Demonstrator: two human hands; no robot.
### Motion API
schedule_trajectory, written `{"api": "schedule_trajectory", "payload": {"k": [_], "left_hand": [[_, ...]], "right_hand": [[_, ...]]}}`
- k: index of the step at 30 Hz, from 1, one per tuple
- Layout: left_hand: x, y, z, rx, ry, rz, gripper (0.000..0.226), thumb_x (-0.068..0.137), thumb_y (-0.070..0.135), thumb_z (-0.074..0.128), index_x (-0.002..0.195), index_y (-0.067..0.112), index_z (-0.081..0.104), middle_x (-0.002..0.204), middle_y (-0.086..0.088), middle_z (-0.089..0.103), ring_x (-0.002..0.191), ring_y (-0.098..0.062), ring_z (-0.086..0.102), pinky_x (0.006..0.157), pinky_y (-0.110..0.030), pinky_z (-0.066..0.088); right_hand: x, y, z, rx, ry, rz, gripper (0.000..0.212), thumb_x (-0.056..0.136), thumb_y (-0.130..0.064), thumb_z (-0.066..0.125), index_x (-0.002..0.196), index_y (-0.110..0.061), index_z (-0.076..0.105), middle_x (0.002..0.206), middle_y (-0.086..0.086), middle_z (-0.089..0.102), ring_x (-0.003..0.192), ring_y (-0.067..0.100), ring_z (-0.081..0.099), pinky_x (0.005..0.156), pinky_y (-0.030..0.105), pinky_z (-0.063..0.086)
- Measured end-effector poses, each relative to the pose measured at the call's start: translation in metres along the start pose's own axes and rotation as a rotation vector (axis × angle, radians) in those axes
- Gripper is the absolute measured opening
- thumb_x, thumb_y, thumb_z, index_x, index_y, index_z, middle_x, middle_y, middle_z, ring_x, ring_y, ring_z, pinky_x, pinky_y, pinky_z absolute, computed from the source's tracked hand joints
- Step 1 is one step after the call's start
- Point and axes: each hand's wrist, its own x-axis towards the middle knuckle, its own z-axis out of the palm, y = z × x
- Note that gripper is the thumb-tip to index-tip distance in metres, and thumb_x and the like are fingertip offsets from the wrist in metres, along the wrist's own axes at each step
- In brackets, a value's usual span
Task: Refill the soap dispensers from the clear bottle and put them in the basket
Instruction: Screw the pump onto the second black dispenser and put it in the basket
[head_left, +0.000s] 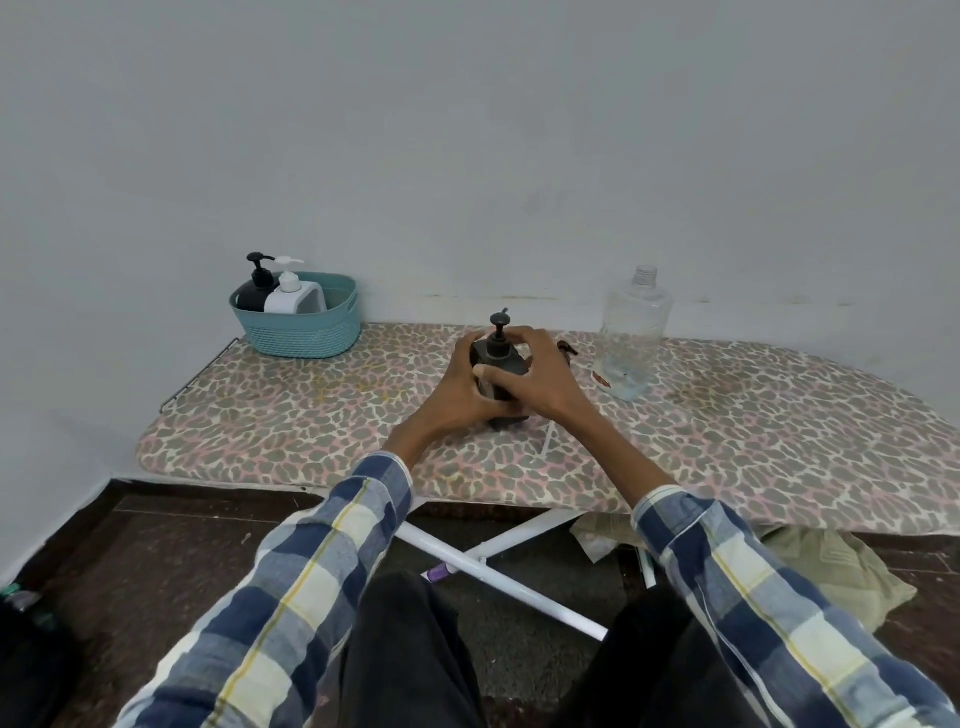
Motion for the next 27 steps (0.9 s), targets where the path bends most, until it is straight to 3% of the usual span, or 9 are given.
{"api": "schedule_trajectory", "payload": {"k": [3,5,7,11,14,17,22,27], "left_hand": [[-0.008,-0.014,-0.024,0.158,-0.051,-0.074,0.138,0.065,0.044,0.104,0.166,0.03,0.012,0.152,0.001,0.046,0.136,-0.017,0.053,0.109,-0.031,0.047],[-0.012,-0.022,-0.043,0.267,-0.078,-0.096,0.131,0.068,0.043,0.102,0.166,0.03,0.017,0.148,-0.006,0.048,0.135,-0.025,0.052,0.109,-0.036,0.044],[-0.015,-0.026,-0.057,0.293,-0.083,-0.079,0.123,0.069,0.046,0.101,0.164,0.032,0.024,0.144,-0.005,0.052,0.133,-0.023,0.054,0.11,-0.038,0.045],[-0.024,-0.016,-0.062,0.195,0.029,-0.003,0.122,0.064,0.061,0.099,0.162,0.031,0.032,0.152,0.003,0.047,0.132,-0.014,0.055,0.108,-0.036,0.05],[-0.025,-0.01,-0.067,0.18,0.204,0.073,0.108,0.069,0.055,0.097,0.156,0.028,0.041,0.15,0.004,0.049,0.128,-0.014,0.059,0.105,-0.033,0.052],[-0.023,-0.014,-0.09,0.207,0.368,0.113,0.093,0.071,0.037,0.095,0.151,0.023,0.049,0.144,0.001,0.056,0.126,-0.018,0.061,0.106,-0.045,0.055],[-0.019,-0.021,-0.143,0.236,0.522,0.181,0.085,0.082,0.02,0.092,0.156,0.024,0.05,0.146,0.002,0.059,0.131,-0.013,0.058,0.109,-0.036,0.051],[-0.002,-0.032,-0.195,0.177,0.603,0.238,0.08,0.085,0.009,0.087,0.156,0.024,0.052,0.144,0.006,0.064,0.135,-0.009,0.059,0.114,-0.041,0.052]], "right_hand": [[-0.006,-0.001,0.002,-0.008,-0.049,0.025,0.078,0.085,-0.048,0.086,0.149,-0.027,0.047,0.138,-0.009,0.055,0.119,0.011,0.054,0.101,0.032,0.047],[-0.006,-0.005,0.005,-0.066,0.018,0.015,0.069,0.086,-0.042,0.084,0.145,-0.027,0.051,0.129,-0.009,0.061,0.109,0.012,0.059,0.086,0.03,0.05],[-0.002,-0.013,0.012,-0.13,0.123,-0.001,0.057,0.086,-0.039,0.082,0.136,-0.024,0.06,0.121,-0.008,0.066,0.101,0.009,0.058,0.075,0.024,0.046],[0.012,-0.037,0.038,-0.069,0.241,0.032,0.048,0.084,-0.043,0.083,0.121,-0.02,0.065,0.109,-0.006,0.069,0.093,0.01,0.063,0.07,0.025,0.046],[0.027,-0.058,0.061,-0.02,0.237,0.048,0.054,0.081,-0.049,0.086,0.116,-0.023,0.055,0.111,-0.004,0.066,0.094,0.013,0.063,0.075,0.031,0.05],[0.046,-0.082,0.083,0.019,0.202,0.019,0.061,0.08,-0.05,0.088,0.119,-0.021,0.052,0.119,0.0,0.066,0.101,0.015,0.065,0.085,0.035,0.055],[0.081,-0.126,0.117,0.083,0.16,-0.071,0.063,0.082,-0.041,0.089,0.126,-0.021,0.049,0.127,0.0,0.064,0.108,0.013,0.065,0.09,0.029,0.053],[0.118,-0.157,0.147,0.187,0.15,-0.121,0.067,0.083,-0.039,0.088,0.133,-0.019,0.049,0.13,-0.002,0.062,0.106,0.007,0.064,0.08,0.015,0.048]]}}
